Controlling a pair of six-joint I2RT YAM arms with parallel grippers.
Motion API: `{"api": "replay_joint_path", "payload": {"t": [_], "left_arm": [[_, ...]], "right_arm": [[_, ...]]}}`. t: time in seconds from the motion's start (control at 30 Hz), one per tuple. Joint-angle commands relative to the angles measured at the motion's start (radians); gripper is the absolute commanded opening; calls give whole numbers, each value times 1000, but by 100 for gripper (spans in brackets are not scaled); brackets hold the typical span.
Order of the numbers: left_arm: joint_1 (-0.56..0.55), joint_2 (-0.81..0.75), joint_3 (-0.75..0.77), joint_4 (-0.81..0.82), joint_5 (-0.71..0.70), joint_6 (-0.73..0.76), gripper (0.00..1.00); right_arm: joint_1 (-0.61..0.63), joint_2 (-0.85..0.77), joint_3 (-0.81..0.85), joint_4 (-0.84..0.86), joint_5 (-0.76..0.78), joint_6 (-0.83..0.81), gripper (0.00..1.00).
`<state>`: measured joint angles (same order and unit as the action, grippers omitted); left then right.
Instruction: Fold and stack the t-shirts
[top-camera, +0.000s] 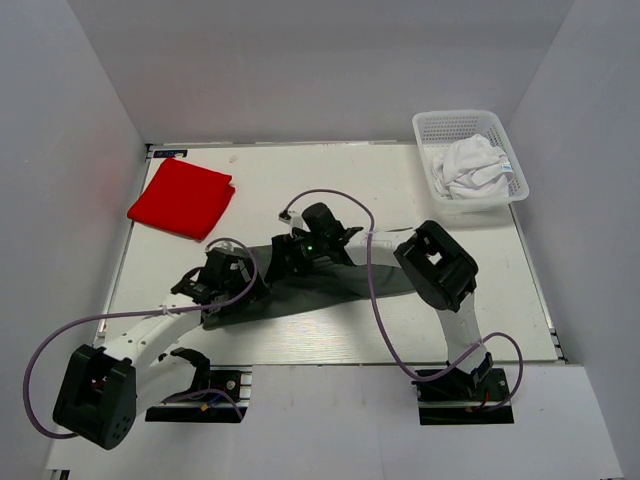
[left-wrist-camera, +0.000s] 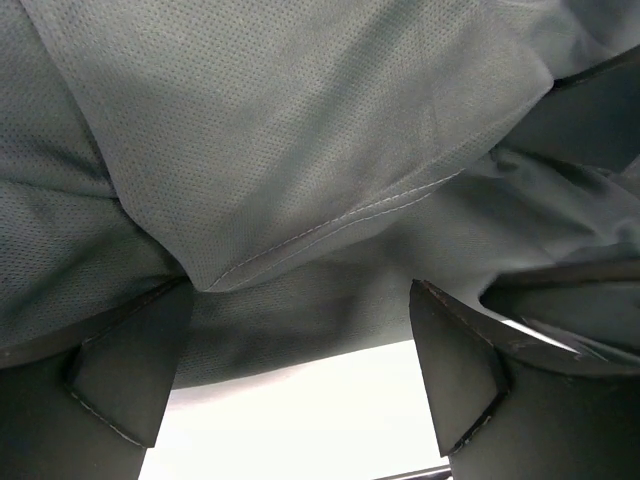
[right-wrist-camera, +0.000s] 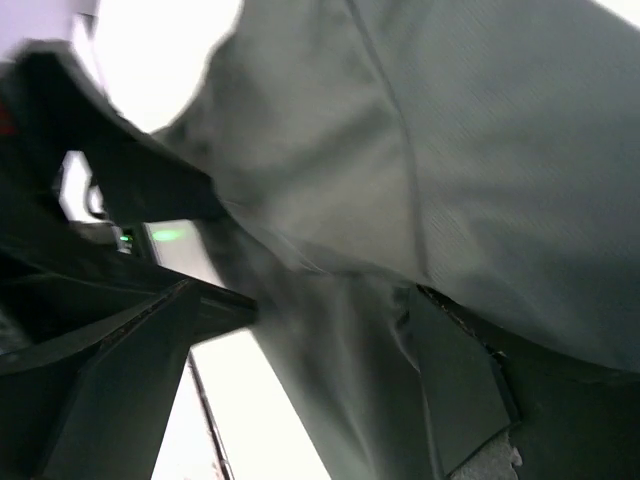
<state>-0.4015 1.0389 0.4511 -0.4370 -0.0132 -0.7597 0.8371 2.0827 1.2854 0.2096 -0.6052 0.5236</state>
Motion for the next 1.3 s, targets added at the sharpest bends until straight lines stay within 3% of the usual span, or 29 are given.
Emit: {"api": "replay_joint_path", "payload": {"t": [0.0, 0.37, 0.53, 0.63, 0.9, 1.07, 1.2, 1.27], "left_arm": [[-3, -31, -2, -57, -22, -10, 100], [-3, -178, 89, -143, 67, -10, 100], [-3, -243, 184, -270, -4, -64, 100], [-3, -232, 193, -232, -54, -64, 100], [18, 88, 279, -20, 1, 17, 100], [27, 317, 357, 9, -34, 40, 100], [52, 458, 382, 55, -86, 31, 100], [61, 527, 414, 93, -46, 31, 100]], "right_arm": [[-9, -22, -17, -53, 57, -17, 90], [-32, -226, 23, -127, 77, -80, 90], [-125, -296, 19, -297, 241, -54, 90], [-190, -346, -49, -314, 330, -34, 90], [-360, -453, -207, -440, 600, -10, 90], [-458, -454, -314, -383, 549, -22, 90], [-471, -431, -380, -332, 538, -39, 90], [-474, -437, -457, -310, 535, -27, 90]]}}
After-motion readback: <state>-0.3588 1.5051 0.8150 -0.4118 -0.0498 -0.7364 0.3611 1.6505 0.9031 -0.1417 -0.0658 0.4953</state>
